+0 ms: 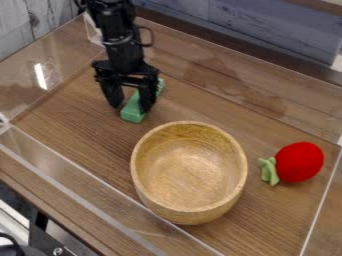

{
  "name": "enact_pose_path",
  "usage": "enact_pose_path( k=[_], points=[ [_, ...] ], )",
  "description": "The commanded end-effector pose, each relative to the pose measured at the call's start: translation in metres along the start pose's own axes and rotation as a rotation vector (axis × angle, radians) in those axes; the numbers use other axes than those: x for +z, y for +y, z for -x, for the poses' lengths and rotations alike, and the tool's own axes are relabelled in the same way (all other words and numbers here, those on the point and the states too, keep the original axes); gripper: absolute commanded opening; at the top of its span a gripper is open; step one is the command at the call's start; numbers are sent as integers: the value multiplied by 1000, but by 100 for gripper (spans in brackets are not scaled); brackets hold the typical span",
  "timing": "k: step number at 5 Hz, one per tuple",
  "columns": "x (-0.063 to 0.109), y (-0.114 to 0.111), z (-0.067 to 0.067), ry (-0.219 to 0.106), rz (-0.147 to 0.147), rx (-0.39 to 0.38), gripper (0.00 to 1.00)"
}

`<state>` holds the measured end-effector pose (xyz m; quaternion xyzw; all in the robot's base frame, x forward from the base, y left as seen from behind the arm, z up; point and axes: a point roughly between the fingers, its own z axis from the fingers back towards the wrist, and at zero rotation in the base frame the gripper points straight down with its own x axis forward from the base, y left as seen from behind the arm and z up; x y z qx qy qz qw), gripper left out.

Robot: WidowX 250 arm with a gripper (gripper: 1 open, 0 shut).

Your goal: Put the green block in the brown bowl

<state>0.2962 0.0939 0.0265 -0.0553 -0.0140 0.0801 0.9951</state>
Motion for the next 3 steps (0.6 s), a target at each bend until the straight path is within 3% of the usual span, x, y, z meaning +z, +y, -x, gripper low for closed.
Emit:
enact_pose_path(
  k=[1, 3],
  points=[
    [8, -15, -9, -44, 1, 9, 100],
    [14, -23, -6, -76, 3, 152, 100]
  ],
)
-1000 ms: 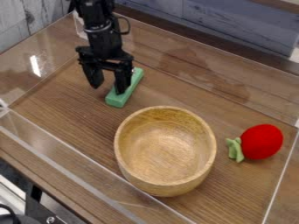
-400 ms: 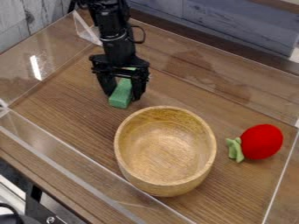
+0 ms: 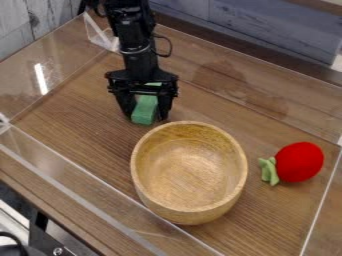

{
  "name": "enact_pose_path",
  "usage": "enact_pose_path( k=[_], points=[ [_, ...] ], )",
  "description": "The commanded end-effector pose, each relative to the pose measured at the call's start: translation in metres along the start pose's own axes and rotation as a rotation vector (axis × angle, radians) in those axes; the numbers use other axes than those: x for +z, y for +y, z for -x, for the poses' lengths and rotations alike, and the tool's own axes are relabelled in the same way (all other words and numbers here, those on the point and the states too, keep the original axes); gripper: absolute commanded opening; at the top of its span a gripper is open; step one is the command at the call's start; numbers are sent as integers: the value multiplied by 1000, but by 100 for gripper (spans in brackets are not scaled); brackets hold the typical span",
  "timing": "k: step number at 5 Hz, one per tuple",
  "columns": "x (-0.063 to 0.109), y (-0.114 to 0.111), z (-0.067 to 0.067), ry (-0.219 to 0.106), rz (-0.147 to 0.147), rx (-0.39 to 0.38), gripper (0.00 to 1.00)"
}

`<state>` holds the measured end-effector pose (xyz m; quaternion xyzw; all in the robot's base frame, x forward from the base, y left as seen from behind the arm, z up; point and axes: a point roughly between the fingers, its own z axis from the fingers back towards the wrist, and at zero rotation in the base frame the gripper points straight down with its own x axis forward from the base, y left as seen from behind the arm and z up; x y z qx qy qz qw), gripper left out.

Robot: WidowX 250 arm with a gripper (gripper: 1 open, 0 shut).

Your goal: Put the green block in the brown bowl

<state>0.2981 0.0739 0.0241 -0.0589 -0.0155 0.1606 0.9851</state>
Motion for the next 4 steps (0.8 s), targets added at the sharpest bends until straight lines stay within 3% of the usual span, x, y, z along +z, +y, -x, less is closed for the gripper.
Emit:
enact_pose_path(
  k=[1, 2, 3, 4],
  points=[
    [41, 4, -12, -76, 7, -10, 100],
    [65, 14, -15, -97, 22, -29, 100],
    [55, 16, -6, -101, 20, -32, 100],
    [52, 22, -5, -88, 19, -78, 0]
  ],
)
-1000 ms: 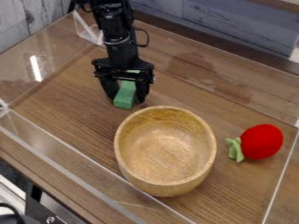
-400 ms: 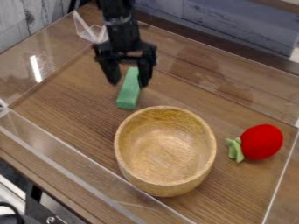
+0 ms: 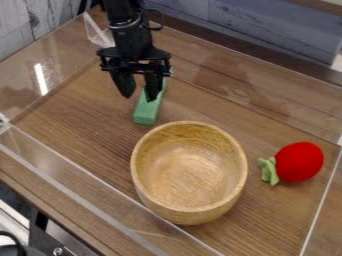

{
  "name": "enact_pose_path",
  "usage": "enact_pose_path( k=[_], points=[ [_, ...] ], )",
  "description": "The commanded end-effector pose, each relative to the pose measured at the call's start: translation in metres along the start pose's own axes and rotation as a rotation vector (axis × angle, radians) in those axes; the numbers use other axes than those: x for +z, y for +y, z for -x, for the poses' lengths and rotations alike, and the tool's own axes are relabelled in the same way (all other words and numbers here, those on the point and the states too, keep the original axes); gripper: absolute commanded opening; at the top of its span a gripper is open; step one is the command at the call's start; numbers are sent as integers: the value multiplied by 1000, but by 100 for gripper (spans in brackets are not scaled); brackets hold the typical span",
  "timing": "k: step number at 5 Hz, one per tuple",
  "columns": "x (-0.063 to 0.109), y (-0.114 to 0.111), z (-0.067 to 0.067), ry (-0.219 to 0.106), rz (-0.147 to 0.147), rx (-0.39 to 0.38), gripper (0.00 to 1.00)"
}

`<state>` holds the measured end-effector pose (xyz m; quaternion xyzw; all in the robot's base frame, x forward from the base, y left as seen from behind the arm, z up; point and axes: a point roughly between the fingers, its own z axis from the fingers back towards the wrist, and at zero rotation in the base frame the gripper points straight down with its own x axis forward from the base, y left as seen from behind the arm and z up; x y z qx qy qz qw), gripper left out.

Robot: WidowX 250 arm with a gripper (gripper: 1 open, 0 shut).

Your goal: Put the green block in the brown bowl

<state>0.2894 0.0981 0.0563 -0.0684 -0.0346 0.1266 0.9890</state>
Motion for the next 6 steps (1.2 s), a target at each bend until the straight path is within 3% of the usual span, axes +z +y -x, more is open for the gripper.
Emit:
enact_pose_path(
  k=[1, 3, 4, 5, 6],
  points=[
    [16, 6, -4, -45, -6, -55, 0],
    [22, -10, 29, -54, 4, -74, 0],
    [38, -27, 35, -56, 4, -57, 0],
    [40, -53, 50, -44, 0, -76, 0],
    [18, -73, 77, -26, 0, -126, 0]
  ],
)
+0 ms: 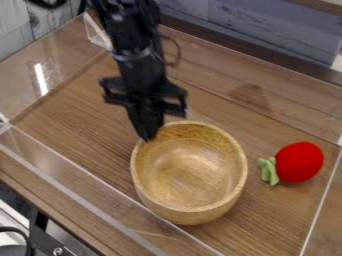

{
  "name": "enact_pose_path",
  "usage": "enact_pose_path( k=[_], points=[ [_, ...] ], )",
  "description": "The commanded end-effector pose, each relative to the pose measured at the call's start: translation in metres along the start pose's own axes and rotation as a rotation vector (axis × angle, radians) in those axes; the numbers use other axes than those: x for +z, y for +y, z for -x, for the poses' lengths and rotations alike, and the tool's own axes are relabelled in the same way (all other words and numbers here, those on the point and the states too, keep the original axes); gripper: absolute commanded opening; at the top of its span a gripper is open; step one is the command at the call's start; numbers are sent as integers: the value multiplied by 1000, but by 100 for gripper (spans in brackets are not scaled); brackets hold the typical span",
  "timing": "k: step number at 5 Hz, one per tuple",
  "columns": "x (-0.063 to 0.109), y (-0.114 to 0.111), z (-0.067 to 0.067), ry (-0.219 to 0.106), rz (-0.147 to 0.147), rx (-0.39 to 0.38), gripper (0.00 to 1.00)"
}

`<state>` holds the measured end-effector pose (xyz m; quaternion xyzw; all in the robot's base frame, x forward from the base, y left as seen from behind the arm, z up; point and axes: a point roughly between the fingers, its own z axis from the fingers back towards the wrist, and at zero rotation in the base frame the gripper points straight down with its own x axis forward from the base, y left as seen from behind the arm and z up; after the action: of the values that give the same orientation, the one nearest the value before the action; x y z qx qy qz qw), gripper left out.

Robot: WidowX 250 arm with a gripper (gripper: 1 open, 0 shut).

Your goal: Put the green block in the brown bowl

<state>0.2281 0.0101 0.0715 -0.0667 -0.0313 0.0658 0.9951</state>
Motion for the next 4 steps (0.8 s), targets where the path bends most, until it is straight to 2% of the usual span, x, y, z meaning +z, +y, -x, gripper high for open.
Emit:
enact_pose_path(
  k=[1, 2, 3, 4],
  points=[
    [-18, -17, 15, -24, -4, -42, 0],
    [-23, -31, 32, -21, -12, 0, 0],
    [-24, -42, 42, -6, -20, -10, 0],
    [-22, -49, 49, 8, -25, -25, 100]
  ],
)
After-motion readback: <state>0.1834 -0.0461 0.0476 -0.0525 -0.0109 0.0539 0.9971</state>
